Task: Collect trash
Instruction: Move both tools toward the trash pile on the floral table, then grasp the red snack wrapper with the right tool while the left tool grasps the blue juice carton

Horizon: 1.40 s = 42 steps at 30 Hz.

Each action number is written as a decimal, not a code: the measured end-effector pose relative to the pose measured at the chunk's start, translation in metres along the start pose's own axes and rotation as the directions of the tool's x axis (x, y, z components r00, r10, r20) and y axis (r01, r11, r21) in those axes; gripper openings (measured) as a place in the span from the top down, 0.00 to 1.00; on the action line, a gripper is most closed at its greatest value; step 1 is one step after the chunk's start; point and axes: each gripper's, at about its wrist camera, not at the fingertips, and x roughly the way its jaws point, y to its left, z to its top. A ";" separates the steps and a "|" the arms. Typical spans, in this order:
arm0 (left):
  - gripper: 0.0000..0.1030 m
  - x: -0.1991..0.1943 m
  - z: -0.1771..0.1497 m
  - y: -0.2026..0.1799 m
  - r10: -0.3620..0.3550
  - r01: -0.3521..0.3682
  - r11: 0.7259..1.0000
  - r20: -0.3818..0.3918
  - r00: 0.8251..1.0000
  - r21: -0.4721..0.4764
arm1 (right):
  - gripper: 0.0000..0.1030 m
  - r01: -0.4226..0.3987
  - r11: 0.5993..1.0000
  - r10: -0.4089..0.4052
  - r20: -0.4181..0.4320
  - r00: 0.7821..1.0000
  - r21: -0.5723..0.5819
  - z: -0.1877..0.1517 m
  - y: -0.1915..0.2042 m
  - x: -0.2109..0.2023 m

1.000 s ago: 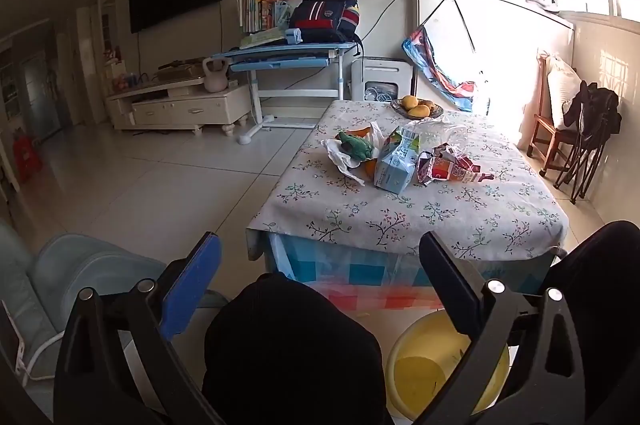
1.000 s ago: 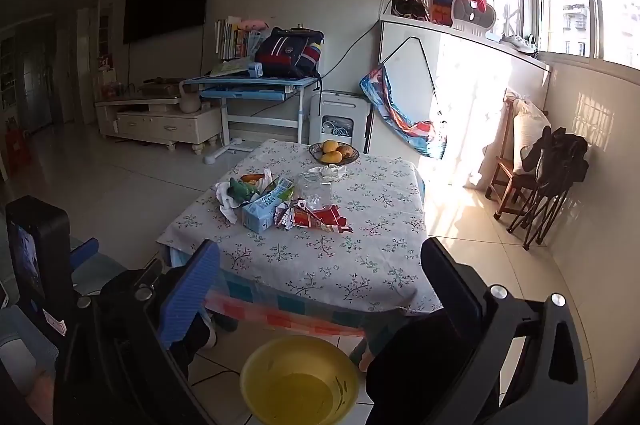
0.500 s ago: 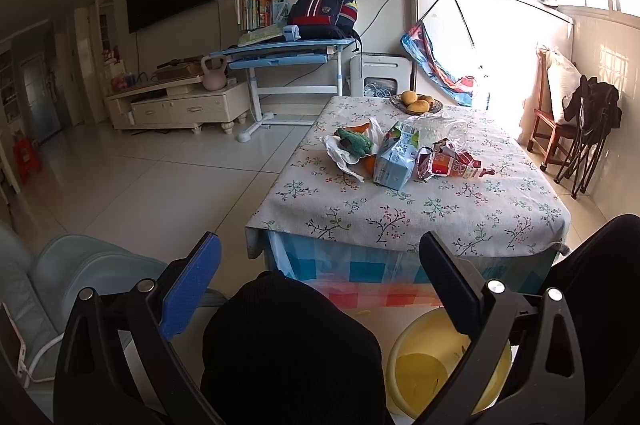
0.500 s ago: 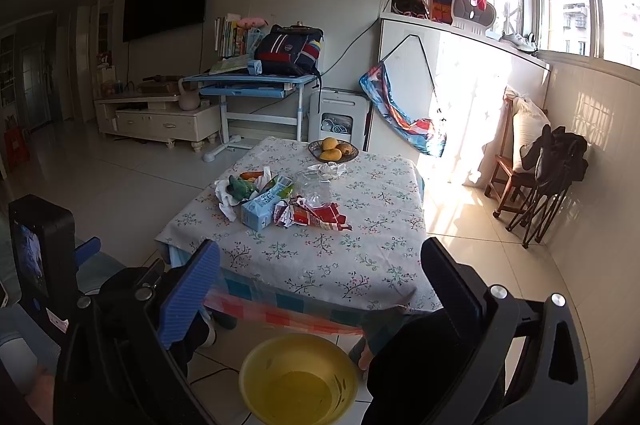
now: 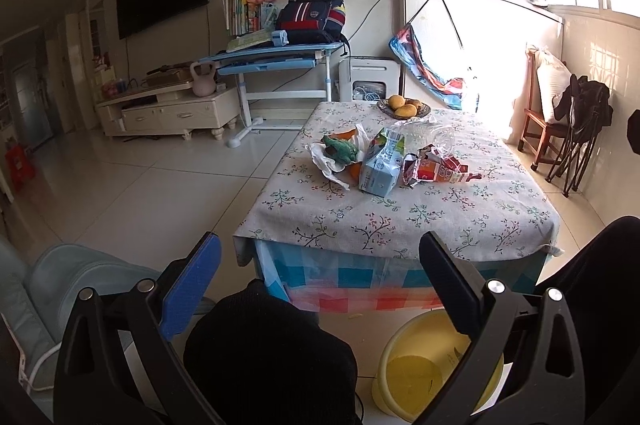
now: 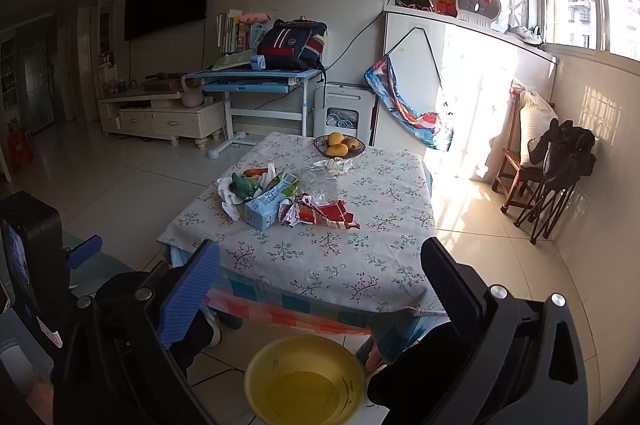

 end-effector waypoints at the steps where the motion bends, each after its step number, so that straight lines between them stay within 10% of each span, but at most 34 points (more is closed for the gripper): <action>1: 0.07 0.001 0.002 0.000 -0.003 0.003 1.000 0.000 1.000 -0.003 | 0.06 -0.008 1.000 0.008 -0.006 1.000 0.008 0.001 0.000 0.002; 42: 0.07 0.167 0.077 -0.024 0.025 -0.028 0.999 -0.126 0.992 -0.029 | 0.06 -0.102 0.995 0.102 -0.157 0.982 0.008 0.021 -0.037 0.168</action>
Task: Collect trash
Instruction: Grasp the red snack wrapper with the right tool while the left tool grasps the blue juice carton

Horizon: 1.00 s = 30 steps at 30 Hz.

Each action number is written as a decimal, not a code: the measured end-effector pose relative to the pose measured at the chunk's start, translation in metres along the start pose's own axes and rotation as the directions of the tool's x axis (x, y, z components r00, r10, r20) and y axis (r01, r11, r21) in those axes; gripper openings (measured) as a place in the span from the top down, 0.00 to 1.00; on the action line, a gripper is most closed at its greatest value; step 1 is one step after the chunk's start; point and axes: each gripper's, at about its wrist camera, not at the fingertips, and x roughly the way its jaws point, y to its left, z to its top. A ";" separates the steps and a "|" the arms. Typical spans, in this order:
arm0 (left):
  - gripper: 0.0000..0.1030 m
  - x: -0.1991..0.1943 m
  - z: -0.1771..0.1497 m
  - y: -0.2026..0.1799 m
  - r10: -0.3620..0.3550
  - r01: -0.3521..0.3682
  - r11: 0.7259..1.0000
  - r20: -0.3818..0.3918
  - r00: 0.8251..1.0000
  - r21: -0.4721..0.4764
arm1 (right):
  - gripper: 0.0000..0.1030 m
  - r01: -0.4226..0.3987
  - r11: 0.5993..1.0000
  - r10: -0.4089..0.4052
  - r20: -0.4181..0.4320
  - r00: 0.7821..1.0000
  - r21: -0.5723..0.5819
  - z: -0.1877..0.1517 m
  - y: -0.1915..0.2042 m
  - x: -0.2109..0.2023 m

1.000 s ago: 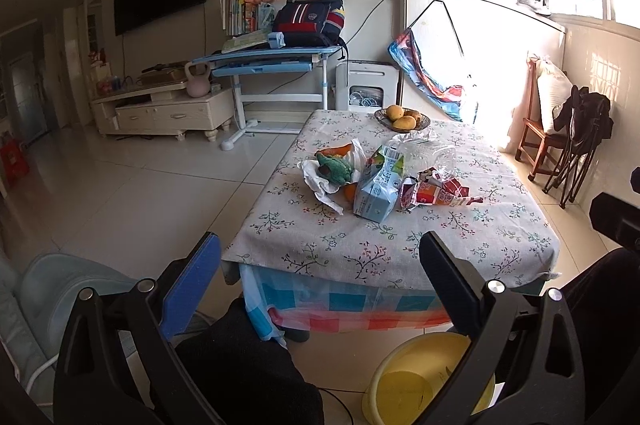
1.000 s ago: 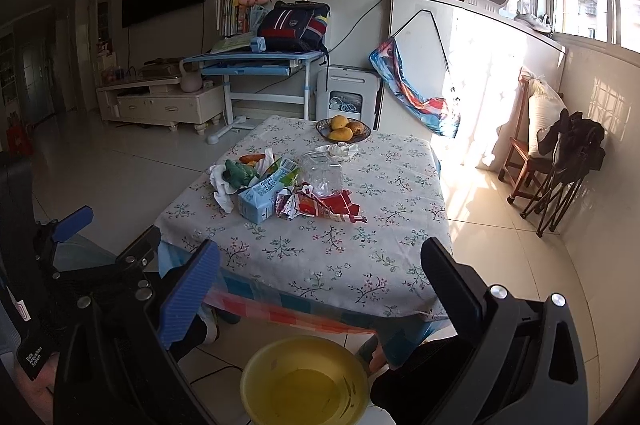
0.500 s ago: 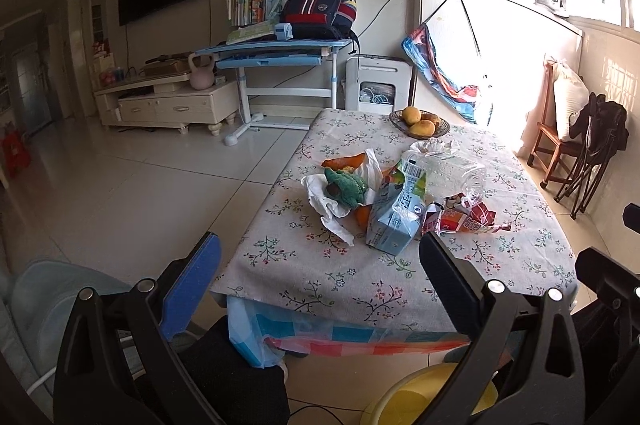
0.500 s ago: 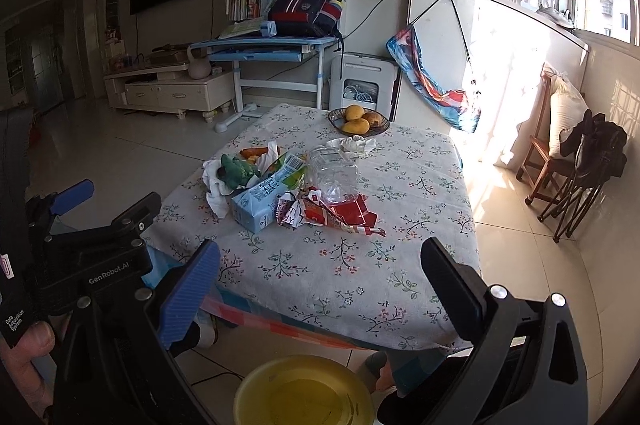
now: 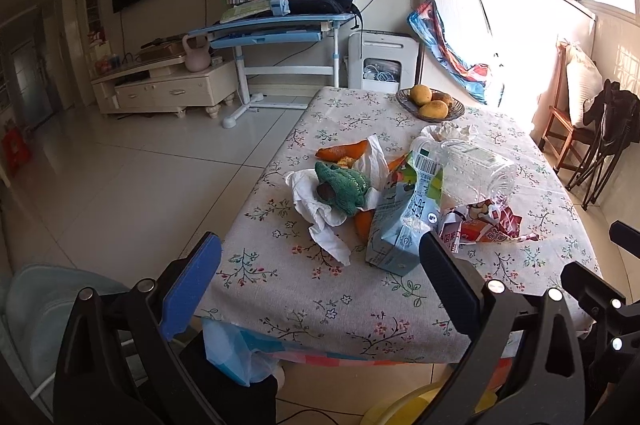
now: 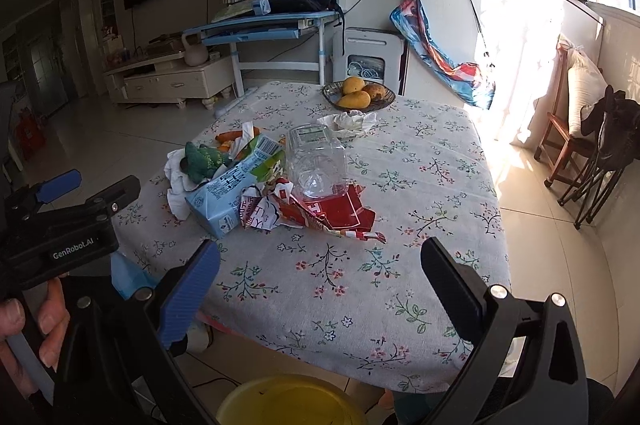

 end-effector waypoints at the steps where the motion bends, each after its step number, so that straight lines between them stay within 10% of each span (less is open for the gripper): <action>1: 0.07 0.004 0.001 -0.003 -0.006 0.006 1.000 -0.009 1.000 0.011 | 0.06 -0.005 1.000 0.005 -0.005 1.000 -0.001 0.002 -0.001 0.004; 18: 0.07 0.079 0.015 -0.064 0.025 0.014 0.955 -0.128 0.992 0.297 | 0.06 -0.098 0.994 0.102 -0.082 0.991 0.049 0.055 -0.026 0.060; 30: 0.07 0.097 0.015 -0.067 0.019 0.033 0.953 -0.169 0.985 0.302 | 0.06 -0.087 0.995 0.096 -0.177 0.980 0.055 0.041 -0.029 0.093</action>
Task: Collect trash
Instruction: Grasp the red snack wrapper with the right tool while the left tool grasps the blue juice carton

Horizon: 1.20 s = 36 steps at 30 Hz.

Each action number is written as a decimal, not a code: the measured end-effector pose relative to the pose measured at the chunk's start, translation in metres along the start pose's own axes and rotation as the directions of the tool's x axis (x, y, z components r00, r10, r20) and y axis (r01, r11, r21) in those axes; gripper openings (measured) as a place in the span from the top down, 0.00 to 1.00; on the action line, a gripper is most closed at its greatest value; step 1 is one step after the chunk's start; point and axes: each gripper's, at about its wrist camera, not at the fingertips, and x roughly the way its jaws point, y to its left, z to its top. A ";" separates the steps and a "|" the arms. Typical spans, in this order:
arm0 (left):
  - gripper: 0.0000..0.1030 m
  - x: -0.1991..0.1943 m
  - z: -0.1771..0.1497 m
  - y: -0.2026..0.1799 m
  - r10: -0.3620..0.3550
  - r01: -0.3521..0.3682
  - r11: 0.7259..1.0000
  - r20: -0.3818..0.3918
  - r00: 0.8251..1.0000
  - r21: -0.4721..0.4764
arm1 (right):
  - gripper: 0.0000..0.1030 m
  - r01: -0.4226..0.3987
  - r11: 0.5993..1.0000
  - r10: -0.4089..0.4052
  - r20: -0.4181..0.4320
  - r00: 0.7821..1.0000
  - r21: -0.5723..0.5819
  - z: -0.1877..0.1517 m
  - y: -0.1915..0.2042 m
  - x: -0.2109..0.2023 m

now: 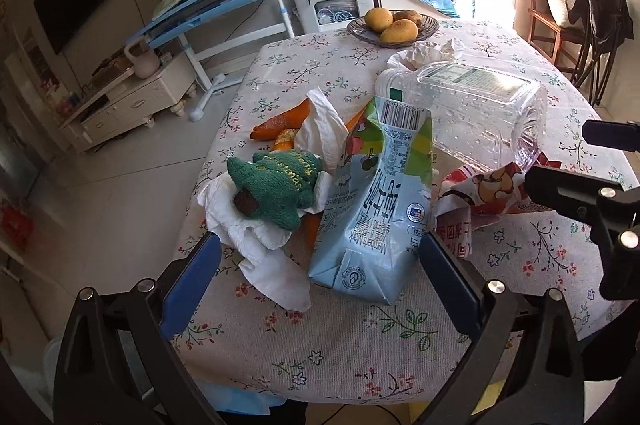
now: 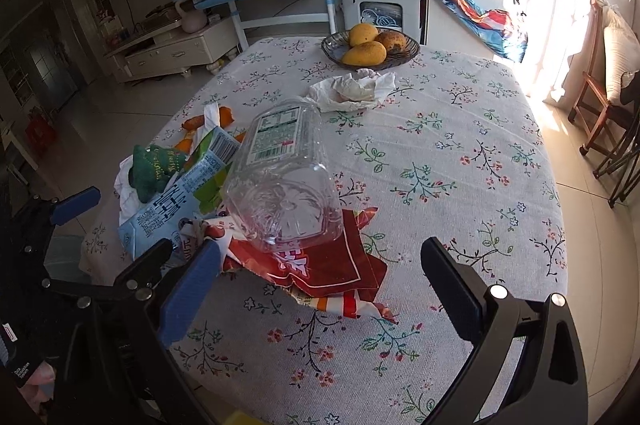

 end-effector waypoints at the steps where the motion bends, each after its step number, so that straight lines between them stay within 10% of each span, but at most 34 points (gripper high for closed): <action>1: 0.07 0.001 0.000 -0.005 0.002 -0.002 1.000 0.001 1.000 0.027 | 0.06 -0.005 1.000 0.005 -0.005 1.000 0.010 0.000 -0.002 0.001; 5: 0.07 0.007 0.004 -0.020 0.048 -0.048 0.993 0.000 0.999 0.105 | 0.06 0.016 0.999 -0.015 -0.021 1.000 0.041 -0.001 -0.011 0.005; 9: 0.09 0.013 0.011 0.003 0.034 -0.035 0.999 -0.021 0.999 -0.015 | 0.06 0.069 0.995 -0.068 -0.020 0.998 0.069 -0.003 -0.023 0.004; 21: 0.11 0.014 0.006 -0.007 -0.107 0.109 0.993 -0.040 0.993 0.053 | 0.07 -0.141 0.983 0.151 -0.080 0.985 0.120 -0.012 -0.012 0.026; 29: 0.11 0.011 0.003 0.012 -0.150 0.149 0.987 -0.031 0.988 -0.054 | 0.53 -0.148 0.981 0.159 -0.082 0.984 0.128 -0.014 -0.025 0.027; 36: 0.11 0.005 0.003 0.019 -0.258 0.256 0.960 -0.005 0.966 -0.117 | 0.59 -0.084 0.990 0.093 -0.073 0.993 0.111 -0.019 -0.039 0.018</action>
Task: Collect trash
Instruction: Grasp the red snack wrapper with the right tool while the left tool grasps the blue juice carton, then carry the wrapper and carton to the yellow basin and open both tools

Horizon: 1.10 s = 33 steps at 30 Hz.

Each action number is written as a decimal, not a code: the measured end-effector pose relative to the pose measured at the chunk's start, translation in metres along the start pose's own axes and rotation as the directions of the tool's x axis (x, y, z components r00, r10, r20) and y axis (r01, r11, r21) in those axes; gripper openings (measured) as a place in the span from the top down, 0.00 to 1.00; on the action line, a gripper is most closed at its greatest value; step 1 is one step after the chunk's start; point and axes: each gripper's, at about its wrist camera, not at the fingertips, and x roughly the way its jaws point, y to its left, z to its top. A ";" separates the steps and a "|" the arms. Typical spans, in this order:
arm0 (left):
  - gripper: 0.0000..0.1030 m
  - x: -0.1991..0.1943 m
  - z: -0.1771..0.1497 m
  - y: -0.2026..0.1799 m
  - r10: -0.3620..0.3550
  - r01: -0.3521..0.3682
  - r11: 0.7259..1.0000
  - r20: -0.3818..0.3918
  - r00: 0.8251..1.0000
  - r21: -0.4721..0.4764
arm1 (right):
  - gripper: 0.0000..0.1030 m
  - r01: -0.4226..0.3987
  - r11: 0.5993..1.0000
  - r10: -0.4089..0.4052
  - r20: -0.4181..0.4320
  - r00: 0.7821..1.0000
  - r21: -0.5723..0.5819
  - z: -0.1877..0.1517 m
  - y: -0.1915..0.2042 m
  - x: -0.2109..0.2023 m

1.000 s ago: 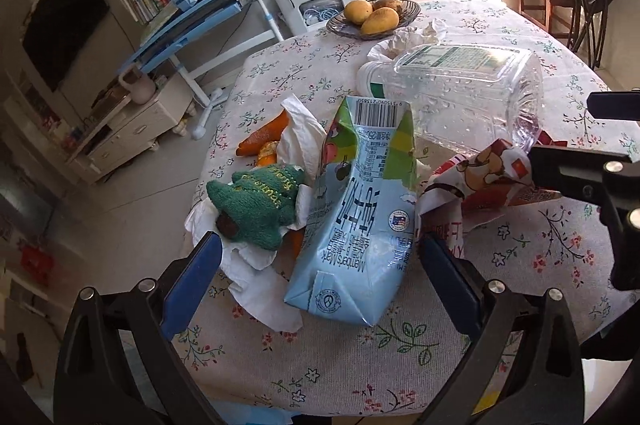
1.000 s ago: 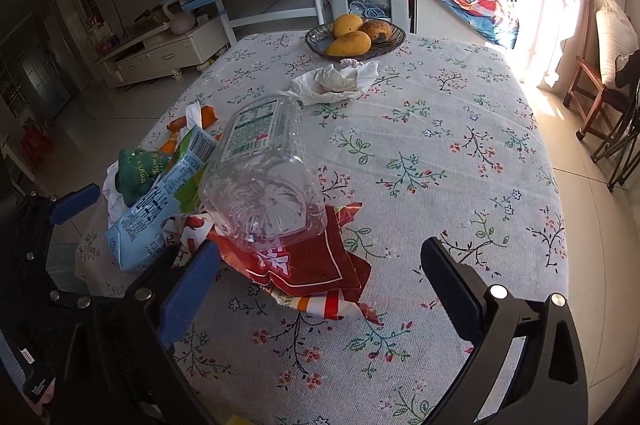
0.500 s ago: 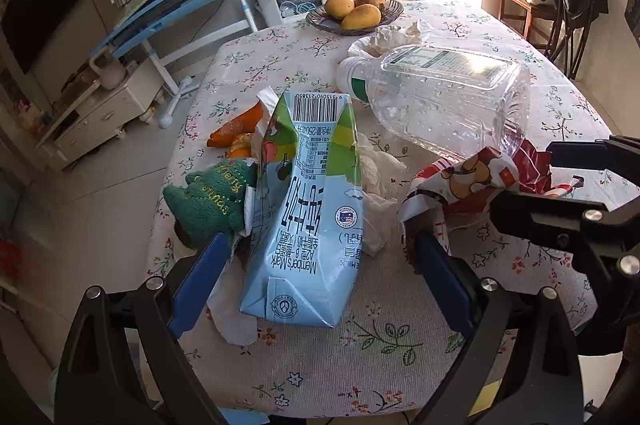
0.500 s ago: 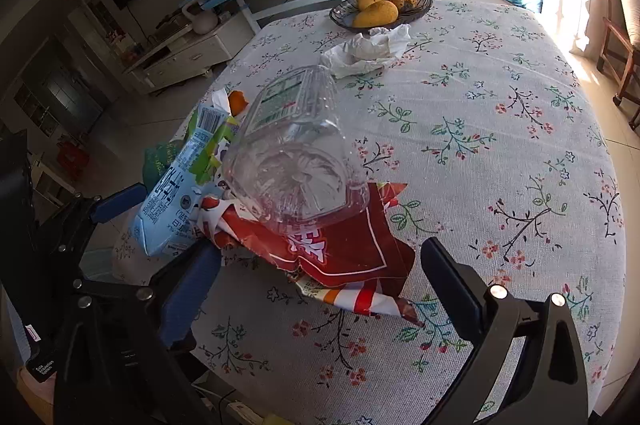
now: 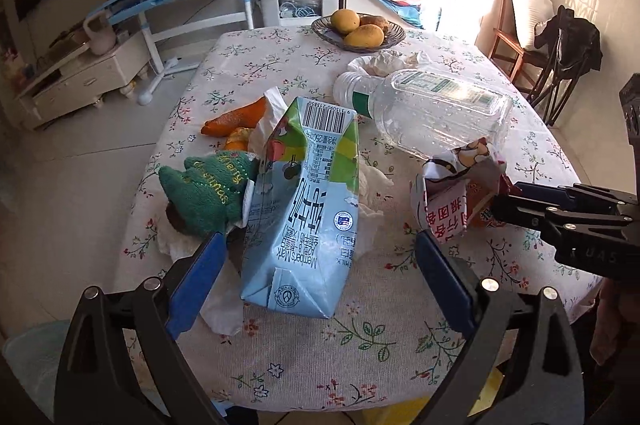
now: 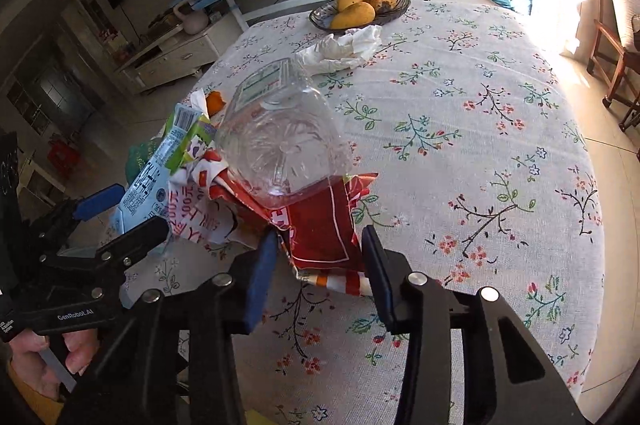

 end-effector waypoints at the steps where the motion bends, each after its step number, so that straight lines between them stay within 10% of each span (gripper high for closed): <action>1: 0.11 0.000 0.001 0.003 -0.015 0.015 1.000 -0.001 1.000 -0.022 | 0.60 0.005 1.000 -0.005 0.004 1.000 0.010 0.000 -0.005 -0.002; 7: 0.11 0.014 0.010 0.007 0.080 -0.081 0.995 -0.014 0.997 -0.054 | 0.65 -0.002 1.000 0.002 0.021 1.000 0.030 -0.002 -0.014 -0.015; 13: 0.47 0.030 0.012 -0.008 0.194 -0.194 0.981 -0.023 0.981 0.022 | 0.67 -0.024 1.000 0.024 0.030 0.999 0.005 -0.009 -0.008 -0.033; 33: 0.58 -0.031 -0.018 0.017 -0.015 0.034 0.991 0.139 0.990 -0.132 | 0.67 -0.083 0.997 0.084 0.050 0.995 -0.004 -0.060 0.013 -0.072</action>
